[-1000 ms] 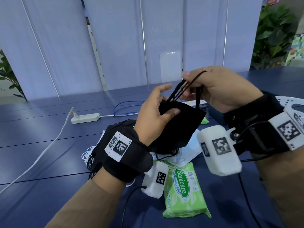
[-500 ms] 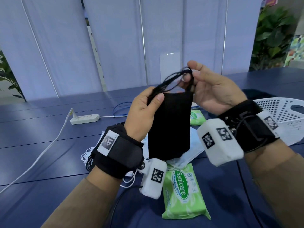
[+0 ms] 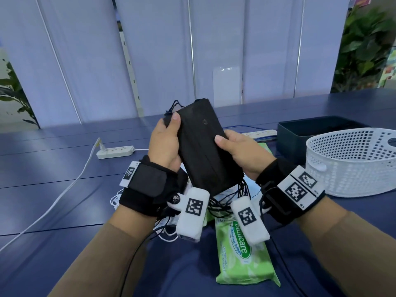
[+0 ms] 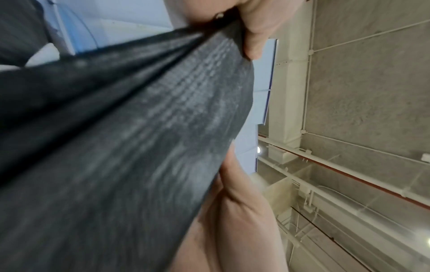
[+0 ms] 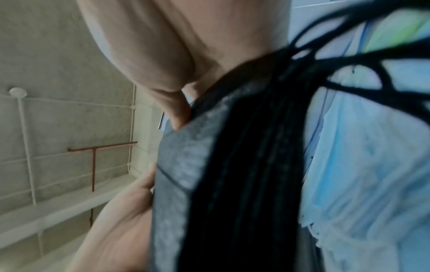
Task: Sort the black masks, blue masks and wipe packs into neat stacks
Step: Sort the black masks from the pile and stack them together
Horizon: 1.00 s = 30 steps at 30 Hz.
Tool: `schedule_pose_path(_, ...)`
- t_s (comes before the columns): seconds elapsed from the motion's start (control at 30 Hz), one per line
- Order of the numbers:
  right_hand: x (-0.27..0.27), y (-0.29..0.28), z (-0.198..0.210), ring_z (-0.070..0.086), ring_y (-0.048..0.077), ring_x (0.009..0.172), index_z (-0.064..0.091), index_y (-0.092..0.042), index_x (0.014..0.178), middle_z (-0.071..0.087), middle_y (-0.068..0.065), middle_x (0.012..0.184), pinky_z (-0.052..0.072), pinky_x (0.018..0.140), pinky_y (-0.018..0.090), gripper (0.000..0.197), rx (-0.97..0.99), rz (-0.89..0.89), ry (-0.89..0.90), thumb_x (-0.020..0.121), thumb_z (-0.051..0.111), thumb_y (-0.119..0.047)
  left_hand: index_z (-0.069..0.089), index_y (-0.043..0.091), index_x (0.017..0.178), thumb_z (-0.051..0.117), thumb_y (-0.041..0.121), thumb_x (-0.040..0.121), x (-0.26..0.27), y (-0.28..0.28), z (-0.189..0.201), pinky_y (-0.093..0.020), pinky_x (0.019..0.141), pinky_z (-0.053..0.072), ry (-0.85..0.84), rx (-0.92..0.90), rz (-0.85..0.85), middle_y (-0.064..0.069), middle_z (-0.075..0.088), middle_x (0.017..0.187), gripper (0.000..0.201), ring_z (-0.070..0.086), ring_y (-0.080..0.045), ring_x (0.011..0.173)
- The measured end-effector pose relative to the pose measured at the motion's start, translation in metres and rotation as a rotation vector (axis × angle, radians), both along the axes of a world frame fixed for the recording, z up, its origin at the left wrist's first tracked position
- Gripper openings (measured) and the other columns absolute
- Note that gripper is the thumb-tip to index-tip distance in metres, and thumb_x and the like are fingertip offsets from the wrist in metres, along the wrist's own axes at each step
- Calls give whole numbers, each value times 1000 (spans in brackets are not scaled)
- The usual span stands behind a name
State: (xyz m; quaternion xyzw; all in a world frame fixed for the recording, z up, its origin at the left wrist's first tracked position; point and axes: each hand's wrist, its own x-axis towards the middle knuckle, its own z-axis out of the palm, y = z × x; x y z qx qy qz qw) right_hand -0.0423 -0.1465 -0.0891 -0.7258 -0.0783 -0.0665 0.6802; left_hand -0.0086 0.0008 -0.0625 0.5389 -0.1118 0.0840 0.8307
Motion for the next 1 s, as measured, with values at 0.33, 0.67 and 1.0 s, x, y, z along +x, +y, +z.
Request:
schedule_pose_path(0.33, 6, 5, -9, 56, 29, 106, 48, -3, 108, 60, 14, 111, 44, 96, 49, 24, -179, -245, -140, 98, 42, -24, 53, 6, 123, 43, 19, 100, 2, -6, -17, -41, 93, 51, 33, 306, -150, -12, 65, 116, 29, 63, -23, 104)
schedule_pose_path(0.67, 16, -16, -14, 59, 22, 102, 52, -18, 99, 63, 3, 104, 48, 96, 40, 12, 1, -129, -42, 99, 43, -11, 53, 18, 108, 54, 31, 93, 12, 14, -29, -32, 71, 54, 155, 466, -338, 1, 66, 94, 20, 62, -14, 80)
schedule_pose_path(1.0, 10, -42, 18, 62, 21, 92, 46, -10, 115, 61, 7, 108, 55, 74, 33, 22, 229, -274, -103, 94, 50, -5, 56, 4, 109, 49, -2, 94, 11, -11, -22, -24, 49, 47, 20, 646, -479, -11, 50, 80, 18, 44, -10, 43)
